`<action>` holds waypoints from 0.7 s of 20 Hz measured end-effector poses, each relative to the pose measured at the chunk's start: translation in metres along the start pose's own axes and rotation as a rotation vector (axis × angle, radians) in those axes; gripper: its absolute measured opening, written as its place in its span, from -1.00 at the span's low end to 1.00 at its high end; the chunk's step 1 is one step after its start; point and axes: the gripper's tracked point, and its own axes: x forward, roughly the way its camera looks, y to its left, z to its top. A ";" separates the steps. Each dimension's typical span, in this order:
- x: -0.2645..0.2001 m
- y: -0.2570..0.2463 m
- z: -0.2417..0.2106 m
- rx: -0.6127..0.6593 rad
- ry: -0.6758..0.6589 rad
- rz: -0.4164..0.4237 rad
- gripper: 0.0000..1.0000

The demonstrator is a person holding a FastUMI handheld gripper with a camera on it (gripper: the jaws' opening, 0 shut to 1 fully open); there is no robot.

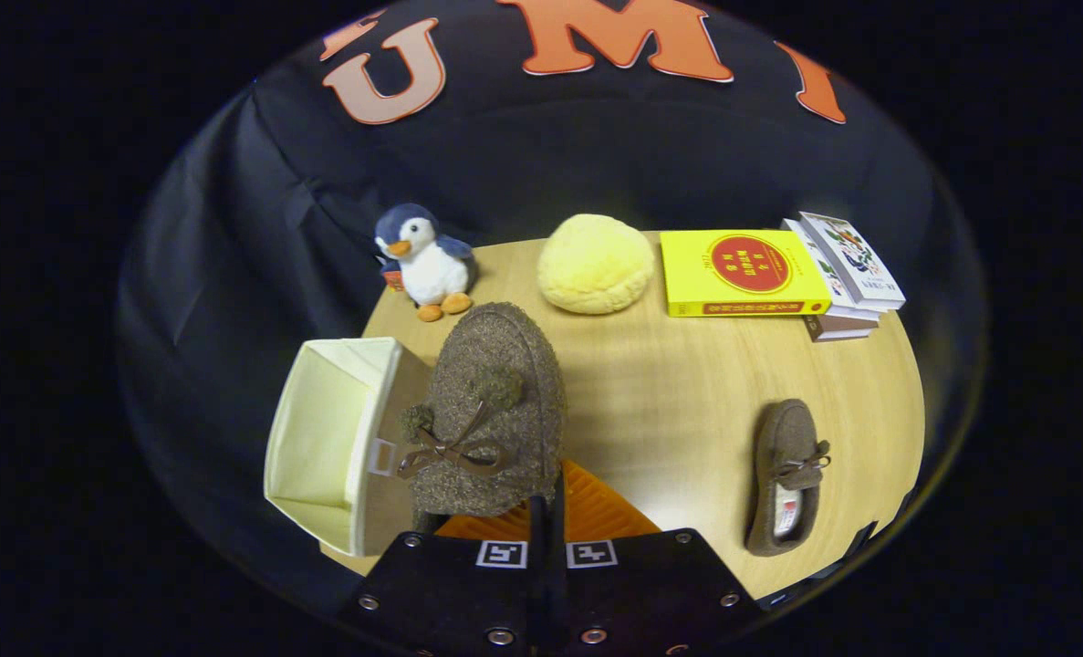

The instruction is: Open the storage box then place both shoes into the box .Put the left shoe in first, then the right shoe, with the right side of both shoes facing outward in a uniform manner.

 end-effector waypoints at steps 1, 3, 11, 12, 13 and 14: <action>-0.002 0.019 0.005 -0.006 -0.002 0.017 -0.97; -0.003 0.049 0.008 -0.010 -0.004 0.033 -0.98; 0.026 0.155 -0.009 -0.017 0.067 0.089 -0.96; 0.033 0.165 -0.014 -0.023 0.081 0.089 -0.95; 0.039 0.174 -0.018 -0.025 0.093 0.089 -0.95; 0.047 0.180 -0.022 -0.028 0.102 0.086 -0.96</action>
